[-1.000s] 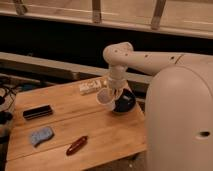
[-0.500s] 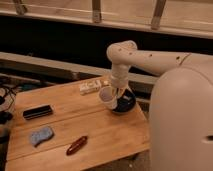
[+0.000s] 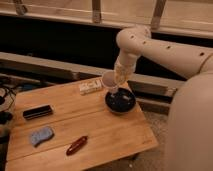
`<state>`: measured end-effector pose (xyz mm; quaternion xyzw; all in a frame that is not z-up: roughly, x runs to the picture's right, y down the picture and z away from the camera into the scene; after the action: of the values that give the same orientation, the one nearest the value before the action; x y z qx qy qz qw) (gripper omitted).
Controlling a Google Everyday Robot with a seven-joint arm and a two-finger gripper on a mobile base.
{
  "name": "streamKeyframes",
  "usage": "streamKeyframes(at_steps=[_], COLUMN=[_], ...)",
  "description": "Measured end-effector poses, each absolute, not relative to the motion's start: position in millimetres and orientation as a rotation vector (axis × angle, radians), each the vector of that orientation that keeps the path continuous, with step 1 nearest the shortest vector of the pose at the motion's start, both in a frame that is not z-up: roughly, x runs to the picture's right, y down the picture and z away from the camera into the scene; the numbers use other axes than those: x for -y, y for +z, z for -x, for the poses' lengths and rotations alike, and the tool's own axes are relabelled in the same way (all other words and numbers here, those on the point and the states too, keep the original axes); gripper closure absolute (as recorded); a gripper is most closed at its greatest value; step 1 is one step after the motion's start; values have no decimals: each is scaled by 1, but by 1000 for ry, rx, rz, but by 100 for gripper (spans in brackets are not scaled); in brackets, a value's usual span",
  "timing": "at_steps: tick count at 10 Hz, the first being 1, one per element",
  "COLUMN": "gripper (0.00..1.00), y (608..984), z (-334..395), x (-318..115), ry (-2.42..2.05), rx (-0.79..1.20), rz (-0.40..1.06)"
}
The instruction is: Place the ceramic cup in the ceramic bowl
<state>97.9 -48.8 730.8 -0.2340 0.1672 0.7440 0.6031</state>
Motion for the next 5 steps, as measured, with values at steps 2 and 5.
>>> streamKeyframes(at_steps=[2,5], gripper=[100,100], y=[731,756], z=[-108,-132], x=[61,53], ry=[1788,1895], rx=[-350,-348], rz=[567,609])
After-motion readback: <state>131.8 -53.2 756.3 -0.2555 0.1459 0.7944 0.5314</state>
